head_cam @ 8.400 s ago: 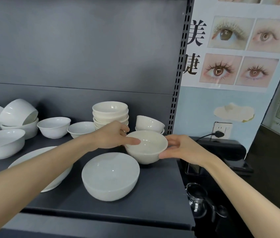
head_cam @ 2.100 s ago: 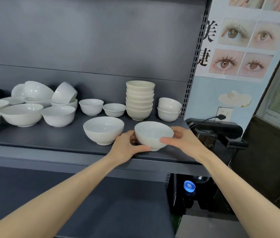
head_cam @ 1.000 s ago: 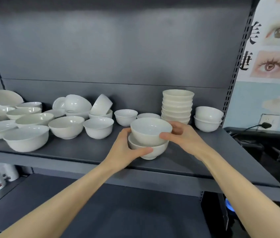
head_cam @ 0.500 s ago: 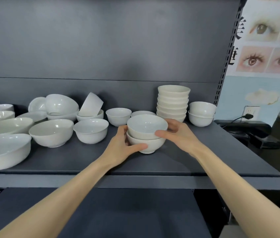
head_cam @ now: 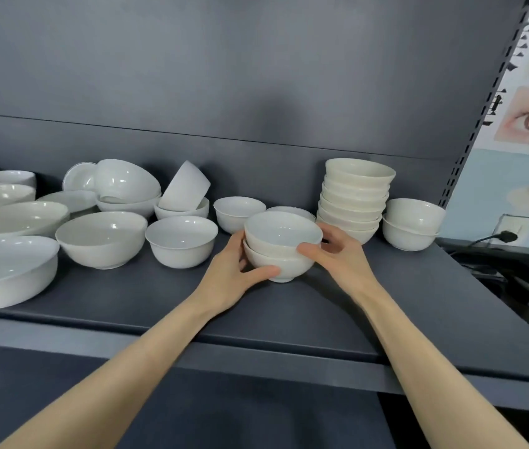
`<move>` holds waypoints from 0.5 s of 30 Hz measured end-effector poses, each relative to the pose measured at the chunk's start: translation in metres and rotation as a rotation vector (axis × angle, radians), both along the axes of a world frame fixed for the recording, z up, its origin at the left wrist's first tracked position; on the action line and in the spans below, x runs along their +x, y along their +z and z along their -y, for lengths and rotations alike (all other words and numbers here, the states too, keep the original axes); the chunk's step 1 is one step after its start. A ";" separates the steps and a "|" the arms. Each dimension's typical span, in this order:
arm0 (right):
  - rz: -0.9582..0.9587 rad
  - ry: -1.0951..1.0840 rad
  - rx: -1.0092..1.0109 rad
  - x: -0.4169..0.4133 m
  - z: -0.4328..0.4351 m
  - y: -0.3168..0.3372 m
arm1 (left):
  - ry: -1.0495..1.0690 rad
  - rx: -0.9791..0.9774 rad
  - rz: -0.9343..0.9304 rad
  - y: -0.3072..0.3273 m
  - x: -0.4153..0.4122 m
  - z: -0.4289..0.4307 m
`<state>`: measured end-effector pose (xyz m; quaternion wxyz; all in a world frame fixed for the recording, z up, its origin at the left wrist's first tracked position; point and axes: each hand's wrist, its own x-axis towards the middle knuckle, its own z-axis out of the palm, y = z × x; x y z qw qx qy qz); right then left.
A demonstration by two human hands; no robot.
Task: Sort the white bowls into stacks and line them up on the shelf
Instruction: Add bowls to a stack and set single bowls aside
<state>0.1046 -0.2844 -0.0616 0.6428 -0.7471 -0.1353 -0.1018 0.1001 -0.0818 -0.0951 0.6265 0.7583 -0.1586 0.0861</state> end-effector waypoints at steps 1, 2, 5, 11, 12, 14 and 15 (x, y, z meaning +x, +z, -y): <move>0.004 -0.003 0.012 0.001 -0.001 -0.002 | 0.002 0.000 0.008 0.000 0.000 0.000; 0.015 -0.006 0.016 0.002 -0.001 -0.002 | 0.004 0.001 0.014 -0.001 0.000 0.000; 0.049 -0.011 0.026 0.002 -0.001 -0.002 | 0.010 -0.003 0.029 0.000 0.001 0.000; 0.058 -0.021 0.048 0.003 -0.002 -0.004 | 0.036 0.032 0.072 0.003 -0.005 0.001; 0.060 -0.020 0.051 0.003 -0.002 -0.004 | 0.042 0.042 0.084 0.004 -0.006 0.002; 0.067 -0.016 0.056 0.003 -0.001 -0.004 | 0.046 0.055 0.094 0.005 -0.008 0.002; 0.069 -0.011 0.058 0.003 -0.001 -0.005 | 0.046 0.057 0.096 0.005 -0.009 0.002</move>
